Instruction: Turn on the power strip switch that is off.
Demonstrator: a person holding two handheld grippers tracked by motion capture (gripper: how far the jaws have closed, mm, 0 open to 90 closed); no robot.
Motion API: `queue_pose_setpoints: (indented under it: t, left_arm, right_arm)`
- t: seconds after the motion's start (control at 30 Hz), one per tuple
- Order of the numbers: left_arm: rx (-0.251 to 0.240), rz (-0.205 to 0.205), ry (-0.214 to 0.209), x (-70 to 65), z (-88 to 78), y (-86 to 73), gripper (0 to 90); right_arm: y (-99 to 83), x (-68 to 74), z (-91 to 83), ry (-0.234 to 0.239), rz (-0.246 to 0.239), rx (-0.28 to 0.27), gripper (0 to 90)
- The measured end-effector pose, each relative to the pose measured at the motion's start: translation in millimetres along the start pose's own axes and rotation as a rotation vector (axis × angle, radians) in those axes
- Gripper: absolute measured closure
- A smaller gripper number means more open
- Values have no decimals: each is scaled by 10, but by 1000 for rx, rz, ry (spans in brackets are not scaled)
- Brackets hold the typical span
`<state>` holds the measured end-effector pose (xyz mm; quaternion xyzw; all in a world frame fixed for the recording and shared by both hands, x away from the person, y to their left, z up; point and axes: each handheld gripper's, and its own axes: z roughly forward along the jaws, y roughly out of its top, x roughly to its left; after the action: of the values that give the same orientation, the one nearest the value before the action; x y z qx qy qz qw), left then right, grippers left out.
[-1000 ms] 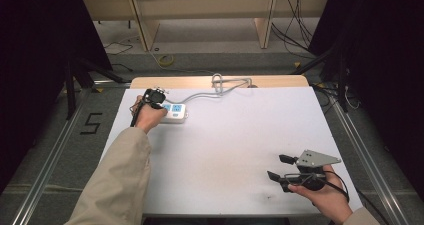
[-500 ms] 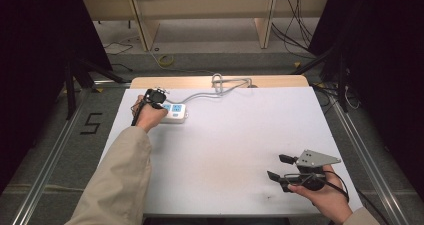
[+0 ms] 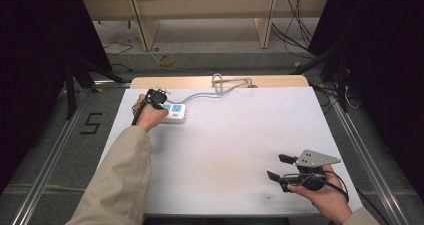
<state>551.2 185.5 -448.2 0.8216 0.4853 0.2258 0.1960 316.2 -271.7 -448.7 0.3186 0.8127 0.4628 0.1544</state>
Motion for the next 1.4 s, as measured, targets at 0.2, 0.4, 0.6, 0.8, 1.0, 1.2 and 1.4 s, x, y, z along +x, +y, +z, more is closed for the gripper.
queue_pose_setpoints:
  t: [0.2,0.4,0.6,0.8,1.0,1.2,1.4]
  left_arm:
    - [6,-3,2,-2,-1,1,899]
    - [13,-3,11,-16,2,10,900]
    - [25,7,18,-27,6,28,900]
    - [35,1,24,-35,9,39,900]
    - [44,6,29,-43,12,50,900]
    - [50,2,30,-47,16,59,900]
    - [61,10,42,-60,27,81,900]
  right_arm:
    - [2,5,6,-1,0,-2,284]
    - [2,3,8,0,-6,-1,284]
    - [3,3,11,1,-7,-1,284]
    - [4,3,11,2,-9,-1,284]
    - [5,6,14,2,-6,-1,284]
    - [6,8,16,3,-5,-1,284]
    - [7,9,17,4,-4,0,284]
